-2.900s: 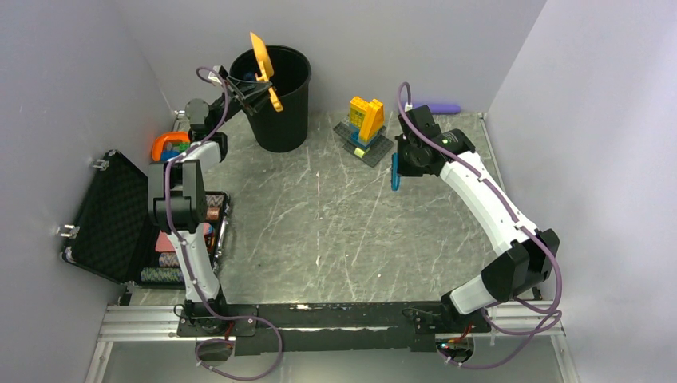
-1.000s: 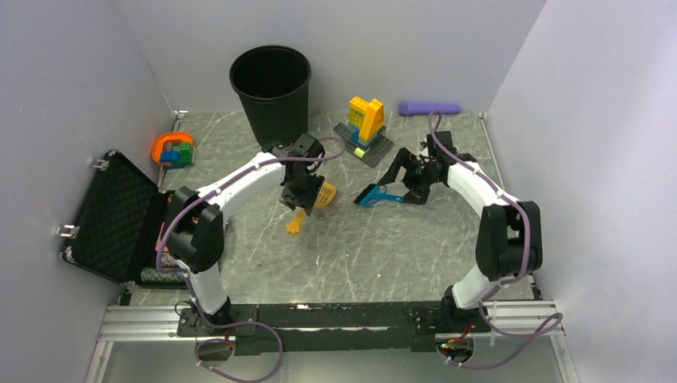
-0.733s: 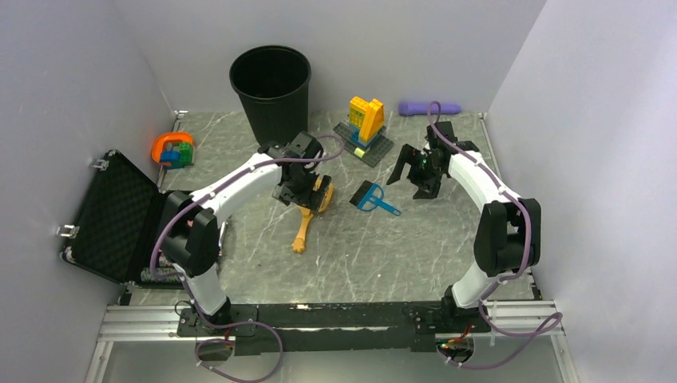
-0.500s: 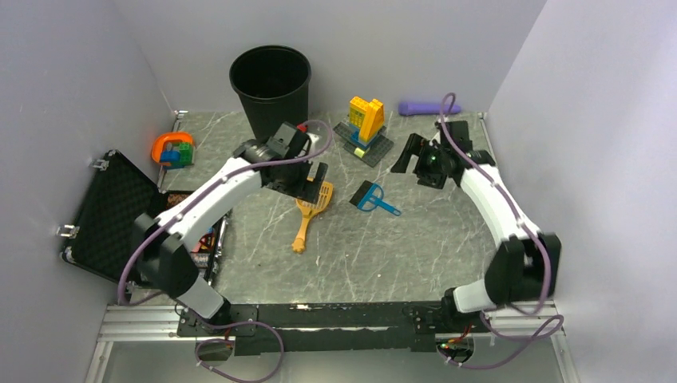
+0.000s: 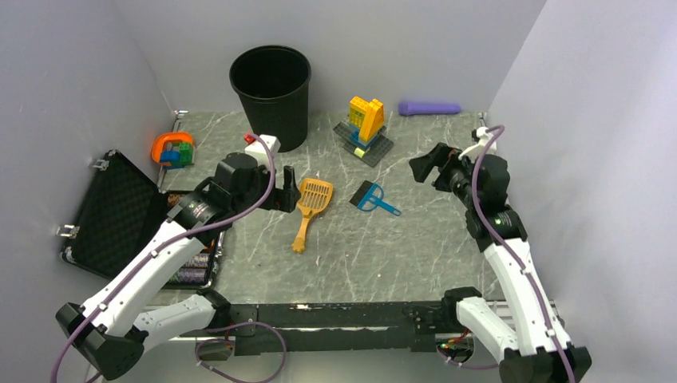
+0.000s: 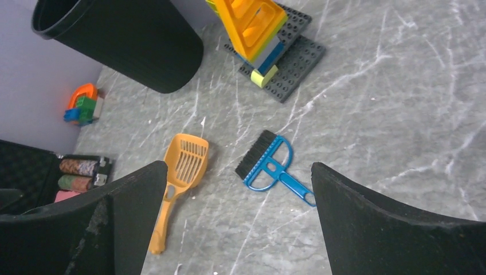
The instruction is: Sweep away the paper scraps from the table
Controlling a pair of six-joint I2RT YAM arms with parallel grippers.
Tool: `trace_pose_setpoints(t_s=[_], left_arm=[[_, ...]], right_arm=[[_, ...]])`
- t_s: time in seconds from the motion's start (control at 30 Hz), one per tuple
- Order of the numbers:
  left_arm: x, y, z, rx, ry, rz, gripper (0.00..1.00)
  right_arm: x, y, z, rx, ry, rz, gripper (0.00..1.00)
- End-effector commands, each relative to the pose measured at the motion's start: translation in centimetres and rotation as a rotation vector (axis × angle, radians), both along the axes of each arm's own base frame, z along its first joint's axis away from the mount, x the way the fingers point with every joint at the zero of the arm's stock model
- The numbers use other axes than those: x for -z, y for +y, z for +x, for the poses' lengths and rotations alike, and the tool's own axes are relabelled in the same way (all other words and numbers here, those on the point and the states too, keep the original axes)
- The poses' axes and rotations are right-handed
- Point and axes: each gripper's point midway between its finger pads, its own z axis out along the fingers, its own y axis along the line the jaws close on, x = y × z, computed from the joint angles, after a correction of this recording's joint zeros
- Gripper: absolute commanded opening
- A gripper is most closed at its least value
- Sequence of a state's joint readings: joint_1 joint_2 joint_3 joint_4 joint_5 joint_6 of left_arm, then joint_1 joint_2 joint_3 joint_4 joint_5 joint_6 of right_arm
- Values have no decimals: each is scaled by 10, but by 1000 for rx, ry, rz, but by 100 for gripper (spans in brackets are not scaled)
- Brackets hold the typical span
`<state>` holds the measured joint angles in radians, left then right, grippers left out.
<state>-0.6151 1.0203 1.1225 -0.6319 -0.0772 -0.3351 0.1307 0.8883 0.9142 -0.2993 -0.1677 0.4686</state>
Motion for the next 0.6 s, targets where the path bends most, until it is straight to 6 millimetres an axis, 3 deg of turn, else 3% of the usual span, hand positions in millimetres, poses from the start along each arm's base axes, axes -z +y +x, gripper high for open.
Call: trace_pose_setpoints(t_s=[0.0, 0.17, 0.57], left_arm=[[6, 12, -1, -88, -10, -26, 97], [13, 19, -8, -119, 21, -22, 95], [11, 27, -21, -140, 34, -55, 94]], right_arm=[[2, -17, -11, 76, -50, -43, 100], [19, -18, -24, 76, 3, -38, 100], [11, -17, -32, 84, 4, -4, 100]])
